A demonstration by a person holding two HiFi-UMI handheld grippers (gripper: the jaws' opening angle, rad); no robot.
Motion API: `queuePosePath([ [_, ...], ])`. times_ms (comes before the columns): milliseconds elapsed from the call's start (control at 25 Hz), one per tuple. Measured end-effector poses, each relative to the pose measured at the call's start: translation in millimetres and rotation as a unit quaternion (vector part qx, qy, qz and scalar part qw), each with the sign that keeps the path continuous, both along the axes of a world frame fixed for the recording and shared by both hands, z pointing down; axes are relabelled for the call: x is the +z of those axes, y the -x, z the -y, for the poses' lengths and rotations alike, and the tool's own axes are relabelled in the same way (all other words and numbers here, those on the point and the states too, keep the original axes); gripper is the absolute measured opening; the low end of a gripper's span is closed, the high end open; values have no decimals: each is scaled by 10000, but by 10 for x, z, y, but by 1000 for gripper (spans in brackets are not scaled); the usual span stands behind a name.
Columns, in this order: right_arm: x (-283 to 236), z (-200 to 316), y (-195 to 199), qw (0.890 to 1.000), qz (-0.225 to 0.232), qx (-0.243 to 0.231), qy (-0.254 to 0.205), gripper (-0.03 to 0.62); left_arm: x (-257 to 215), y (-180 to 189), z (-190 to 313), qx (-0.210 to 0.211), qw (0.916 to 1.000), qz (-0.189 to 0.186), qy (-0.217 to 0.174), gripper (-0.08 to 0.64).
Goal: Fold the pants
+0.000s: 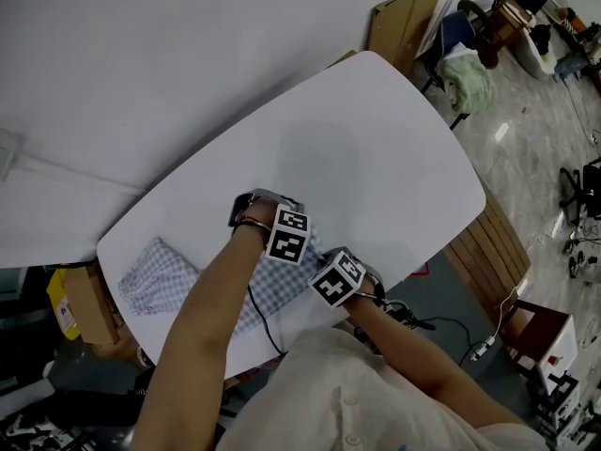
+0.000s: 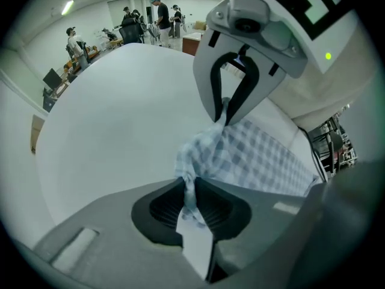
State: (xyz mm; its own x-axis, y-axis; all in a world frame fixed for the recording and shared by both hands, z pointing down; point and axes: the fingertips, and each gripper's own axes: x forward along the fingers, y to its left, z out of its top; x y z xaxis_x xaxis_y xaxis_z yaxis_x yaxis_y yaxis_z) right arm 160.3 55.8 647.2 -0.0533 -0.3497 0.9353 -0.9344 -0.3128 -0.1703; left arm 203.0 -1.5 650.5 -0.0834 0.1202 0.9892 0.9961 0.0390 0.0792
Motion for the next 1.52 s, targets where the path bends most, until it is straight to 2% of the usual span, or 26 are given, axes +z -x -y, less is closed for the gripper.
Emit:
queuePosePath([
  [160,-33,-81,-121,9989,341,301,-133,40,-26,-20,-9,-105,9997,232,-27,58],
  [240,-63,-165,-228,9980,407,448,-178,40,-63,-113,-80,-133,9997,200,36,58],
  [440,-160,-560,-733,9953,277,899,-213,40,-227,-587,-446,-49,9995,-198,232,58],
  [680,-248,-1280,-1363,9906,62,1369,19,40,-326,-1224,-1171,341,9963,-669,428,58],
  [840,-274,-1792,-1678,9868,-63,1603,214,39,-362,-1575,-1690,568,9935,-828,534,58],
  [1080,-240,-2311,-1996,9804,-85,1940,320,38,-367,-1920,-2217,643,9911,-912,719,58],
  [1200,-202,-2432,-2061,9800,-23,1965,304,38,-320,-2001,-2348,581,9908,-964,752,58],
  [1440,-90,-2473,-2198,9818,7,1875,295,40,-201,-2140,-2384,120,9916,-1023,779,60],
  [1520,-61,-2480,-2194,9830,3,1804,343,60,-227,-2168,-2399,-96,9905,-1037,902,92],
])
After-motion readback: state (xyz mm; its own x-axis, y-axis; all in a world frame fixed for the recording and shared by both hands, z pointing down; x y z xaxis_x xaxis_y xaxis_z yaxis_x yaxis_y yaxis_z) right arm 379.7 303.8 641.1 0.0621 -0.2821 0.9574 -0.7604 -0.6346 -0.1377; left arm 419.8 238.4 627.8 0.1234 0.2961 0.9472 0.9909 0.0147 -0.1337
